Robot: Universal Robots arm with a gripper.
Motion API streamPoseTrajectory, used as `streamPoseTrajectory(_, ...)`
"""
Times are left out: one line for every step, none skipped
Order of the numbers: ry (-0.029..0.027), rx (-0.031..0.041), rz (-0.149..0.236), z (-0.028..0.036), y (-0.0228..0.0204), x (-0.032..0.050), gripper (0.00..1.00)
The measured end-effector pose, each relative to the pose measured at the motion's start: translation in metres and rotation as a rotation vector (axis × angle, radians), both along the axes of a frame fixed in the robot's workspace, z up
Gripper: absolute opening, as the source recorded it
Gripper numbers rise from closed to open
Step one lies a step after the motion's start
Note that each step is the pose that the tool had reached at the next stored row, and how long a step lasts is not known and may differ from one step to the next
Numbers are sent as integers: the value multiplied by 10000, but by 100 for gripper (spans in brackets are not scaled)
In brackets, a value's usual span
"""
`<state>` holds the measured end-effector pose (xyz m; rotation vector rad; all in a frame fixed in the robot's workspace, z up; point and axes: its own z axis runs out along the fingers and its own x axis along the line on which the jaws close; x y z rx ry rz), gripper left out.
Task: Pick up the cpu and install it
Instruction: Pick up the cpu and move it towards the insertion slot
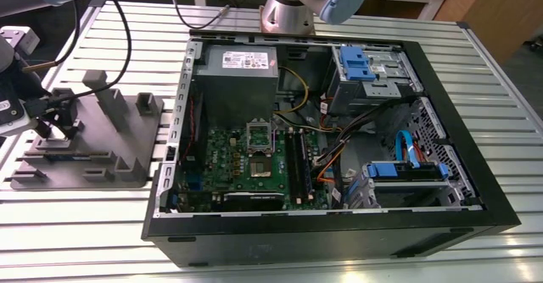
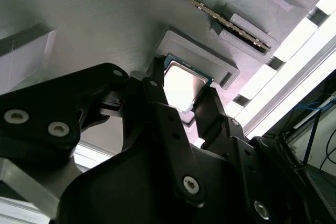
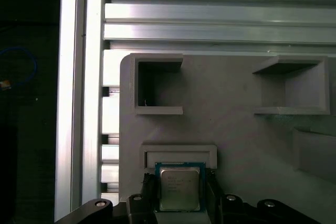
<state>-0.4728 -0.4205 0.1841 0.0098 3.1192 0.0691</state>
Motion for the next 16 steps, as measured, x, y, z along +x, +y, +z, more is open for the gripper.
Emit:
streamPoseTrajectory(0, 0, 0, 0, 0, 0, 47)
streamPoseTrajectory(0, 0, 0, 0, 0, 0, 47)
streamPoseTrajectory(0, 0, 0, 0, 0, 0, 47)
streamPoseTrajectory(-1, 0, 0, 0, 0, 0, 47)
streamPoseTrajectory(0, 0, 0, 0, 0, -1, 47)
streamPoseTrajectory(-2, 1, 0, 1, 0, -1, 47)
streamPoseTrajectory(-1, 1, 0, 8, 0, -1, 47)
streamPoseTrajectory(0, 0, 0, 22, 0, -1, 47)
streamPoseTrajectory(0, 0, -1, 35, 0, -1, 47)
streamPoseTrajectory(-1, 1, -1, 48, 0, -1, 47)
streamPoseTrajectory(0, 0, -1, 63, 0, -1, 47)
streamPoseTrajectory(-1, 0, -1, 78, 0, -1, 47)
streamPoseTrajectory(0, 0, -1, 93, 0, -1, 47)
streamPoseTrajectory(1, 0, -1, 107, 0, -1, 47)
streamPoseTrajectory(0, 0, -1, 121, 0, -1, 47)
streamPoseTrajectory(-1, 1, -1, 131, 0, 0, 47)
